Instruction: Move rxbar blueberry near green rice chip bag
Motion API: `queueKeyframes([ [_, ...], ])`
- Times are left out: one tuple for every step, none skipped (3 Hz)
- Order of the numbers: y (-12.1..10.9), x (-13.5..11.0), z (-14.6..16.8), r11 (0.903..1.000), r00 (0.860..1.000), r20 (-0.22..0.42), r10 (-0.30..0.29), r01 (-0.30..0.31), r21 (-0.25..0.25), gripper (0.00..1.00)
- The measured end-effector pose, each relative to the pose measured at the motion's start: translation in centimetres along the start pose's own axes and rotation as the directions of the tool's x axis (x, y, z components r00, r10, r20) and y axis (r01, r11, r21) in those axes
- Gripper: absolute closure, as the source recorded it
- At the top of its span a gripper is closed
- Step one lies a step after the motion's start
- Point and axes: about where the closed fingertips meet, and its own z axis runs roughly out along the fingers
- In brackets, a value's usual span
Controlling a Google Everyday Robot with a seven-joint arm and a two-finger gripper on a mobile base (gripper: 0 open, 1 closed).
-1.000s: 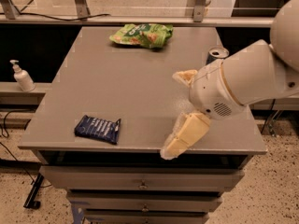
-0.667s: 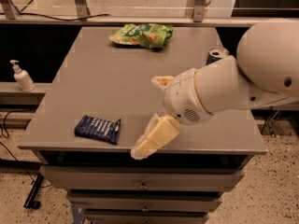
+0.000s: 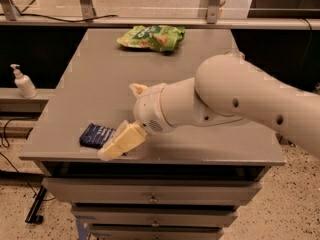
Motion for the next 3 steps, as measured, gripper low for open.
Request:
queueKeyframes([
  [-1.3, 0.7, 2.9, 0.9998, 1.0, 0.022, -0.001, 0.0, 0.02, 0.0],
  [-1.4, 1.8, 4.0, 0.9987, 0.999, 0.027, 0.032, -0.033, 0.039, 0.17],
  [-1.3, 2.7, 3.9, 0.9962, 0.998, 0.016, 0.063, -0.063, 0.06, 0.41],
])
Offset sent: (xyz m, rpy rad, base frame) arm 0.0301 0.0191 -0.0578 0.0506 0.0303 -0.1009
